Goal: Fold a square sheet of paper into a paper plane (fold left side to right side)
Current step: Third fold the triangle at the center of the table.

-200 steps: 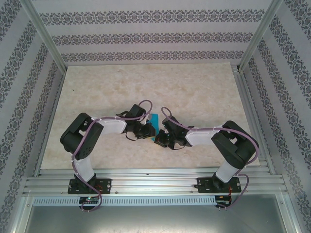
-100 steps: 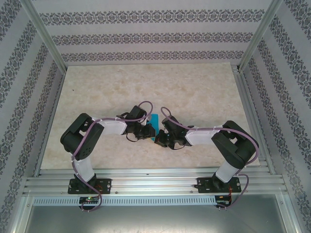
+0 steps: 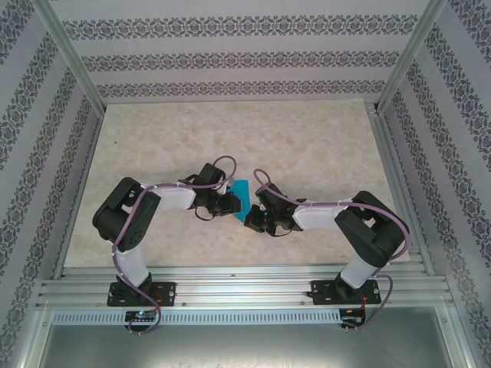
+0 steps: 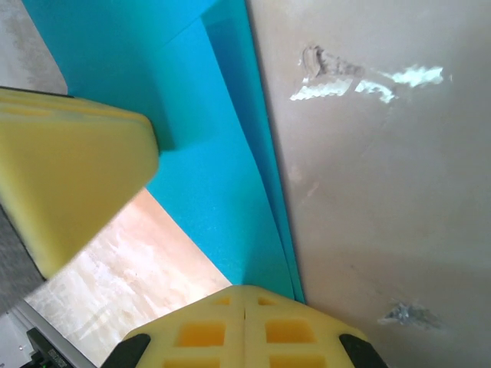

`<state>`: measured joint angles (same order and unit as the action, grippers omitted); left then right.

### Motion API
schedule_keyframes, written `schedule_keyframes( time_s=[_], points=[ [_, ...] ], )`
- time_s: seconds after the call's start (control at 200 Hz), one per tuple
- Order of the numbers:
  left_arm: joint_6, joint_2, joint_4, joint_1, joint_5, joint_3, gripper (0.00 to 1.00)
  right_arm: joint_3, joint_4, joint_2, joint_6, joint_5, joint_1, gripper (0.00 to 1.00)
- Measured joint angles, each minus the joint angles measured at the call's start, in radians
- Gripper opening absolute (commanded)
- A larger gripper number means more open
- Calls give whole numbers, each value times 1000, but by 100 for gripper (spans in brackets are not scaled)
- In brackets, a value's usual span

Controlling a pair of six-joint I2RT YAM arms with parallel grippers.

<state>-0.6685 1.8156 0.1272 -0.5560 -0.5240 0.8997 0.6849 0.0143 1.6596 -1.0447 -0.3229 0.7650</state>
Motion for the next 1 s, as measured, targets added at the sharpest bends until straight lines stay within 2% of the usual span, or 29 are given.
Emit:
schedule_keyframes(
  time_s=[0.295,0.565,0.624,0.819,0.999],
  points=[
    [56,-4,12,89,-13,0,26,0,-1,0,0,0,0,4],
    [103,-21,39,224,-7,6,35,-10,-2,-12,17,-1,0,6],
    [111,-37,54,254,13,5,36,-11,4,-17,29,0,0,8],
    [111,-158,81,344,32,-31,43,27,149,-71,117,17,-2,25],
    [72,-248,66,344,-44,-92,47,98,237,-168,241,22,-68,26]
  ],
)
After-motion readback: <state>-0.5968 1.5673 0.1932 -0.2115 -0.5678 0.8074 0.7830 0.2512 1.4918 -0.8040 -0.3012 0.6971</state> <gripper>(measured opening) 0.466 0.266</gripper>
